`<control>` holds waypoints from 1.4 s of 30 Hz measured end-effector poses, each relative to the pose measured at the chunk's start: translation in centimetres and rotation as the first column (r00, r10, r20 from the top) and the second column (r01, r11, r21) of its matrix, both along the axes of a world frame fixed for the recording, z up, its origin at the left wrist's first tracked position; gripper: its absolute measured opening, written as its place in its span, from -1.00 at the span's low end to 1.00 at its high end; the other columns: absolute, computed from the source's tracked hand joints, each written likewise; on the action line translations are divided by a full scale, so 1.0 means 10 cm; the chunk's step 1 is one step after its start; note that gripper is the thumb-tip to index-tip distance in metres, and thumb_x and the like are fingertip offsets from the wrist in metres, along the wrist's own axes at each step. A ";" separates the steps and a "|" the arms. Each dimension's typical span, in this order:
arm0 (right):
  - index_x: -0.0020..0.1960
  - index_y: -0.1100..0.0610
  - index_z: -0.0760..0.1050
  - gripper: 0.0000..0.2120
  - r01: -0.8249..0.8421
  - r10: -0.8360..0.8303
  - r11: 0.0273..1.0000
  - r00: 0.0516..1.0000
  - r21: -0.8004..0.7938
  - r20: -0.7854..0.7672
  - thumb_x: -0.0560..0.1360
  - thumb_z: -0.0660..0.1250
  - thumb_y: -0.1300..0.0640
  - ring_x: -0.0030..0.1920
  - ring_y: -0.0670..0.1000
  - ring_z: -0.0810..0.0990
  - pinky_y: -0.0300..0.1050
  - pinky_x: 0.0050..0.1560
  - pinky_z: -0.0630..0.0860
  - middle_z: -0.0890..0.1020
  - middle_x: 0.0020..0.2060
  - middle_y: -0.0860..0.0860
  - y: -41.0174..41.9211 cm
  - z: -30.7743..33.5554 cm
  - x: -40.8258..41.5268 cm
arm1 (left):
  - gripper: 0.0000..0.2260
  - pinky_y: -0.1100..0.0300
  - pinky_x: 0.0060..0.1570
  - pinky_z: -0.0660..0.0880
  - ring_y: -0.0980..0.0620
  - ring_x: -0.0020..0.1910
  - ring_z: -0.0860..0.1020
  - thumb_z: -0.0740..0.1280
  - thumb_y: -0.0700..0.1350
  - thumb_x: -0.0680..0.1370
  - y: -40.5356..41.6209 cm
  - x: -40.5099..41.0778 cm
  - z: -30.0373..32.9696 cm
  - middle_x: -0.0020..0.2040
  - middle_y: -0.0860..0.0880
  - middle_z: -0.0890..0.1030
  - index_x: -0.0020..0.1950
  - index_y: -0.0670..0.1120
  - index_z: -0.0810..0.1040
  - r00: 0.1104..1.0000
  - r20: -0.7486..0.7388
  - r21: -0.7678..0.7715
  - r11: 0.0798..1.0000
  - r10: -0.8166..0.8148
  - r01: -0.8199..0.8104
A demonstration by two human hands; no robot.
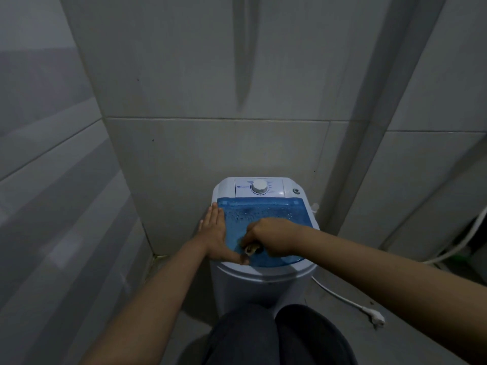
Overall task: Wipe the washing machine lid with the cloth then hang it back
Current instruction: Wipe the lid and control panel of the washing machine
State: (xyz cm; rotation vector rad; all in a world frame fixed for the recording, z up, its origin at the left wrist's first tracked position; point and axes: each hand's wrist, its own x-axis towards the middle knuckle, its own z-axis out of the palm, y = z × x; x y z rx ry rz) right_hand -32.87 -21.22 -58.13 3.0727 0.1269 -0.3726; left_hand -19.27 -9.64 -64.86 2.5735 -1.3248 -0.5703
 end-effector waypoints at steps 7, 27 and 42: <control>0.25 0.12 0.49 -0.67 0.134 -0.140 0.989 0.984 -0.058 -0.113 0.49 0.30 0.25 0.11 0.14 0.56 0.01 0.11 0.50 0.58 0.15 0.11 -0.05 0.09 -0.02 | 0.40 -0.13 0.48 -0.25 -0.11 0.47 -0.43 0.41 0.48 0.08 0.01 0.00 -0.02 0.49 -0.15 -0.46 0.49 -0.20 -0.40 1.000 -0.001 -0.001 1.000 0.008 -0.008; 0.29 0.17 0.44 -0.69 0.144 -0.165 0.942 0.985 -0.303 -0.045 0.57 0.19 0.16 0.15 0.19 0.54 0.02 -0.01 0.49 0.47 0.20 0.15 0.01 0.40 0.11 | 0.46 -0.11 0.49 -0.26 -0.10 0.48 -0.42 0.38 0.50 -0.02 0.02 0.00 0.02 0.50 -0.14 -0.45 0.49 -0.18 -0.41 0.998 -0.054 -0.020 1.000 0.014 -0.015; 0.38 -0.07 0.37 -0.55 -0.103 0.104 0.995 0.977 -0.015 0.185 0.53 0.24 0.20 0.16 0.15 0.41 0.10 0.03 0.55 0.42 0.37 -0.03 -0.33 -0.40 -0.50 | 0.57 -0.10 0.49 -0.25 -0.11 0.48 -0.41 0.17 0.65 -0.23 0.02 0.00 0.03 0.50 -0.15 -0.44 0.49 -0.18 -0.40 1.000 -0.017 0.001 1.000 -0.002 0.002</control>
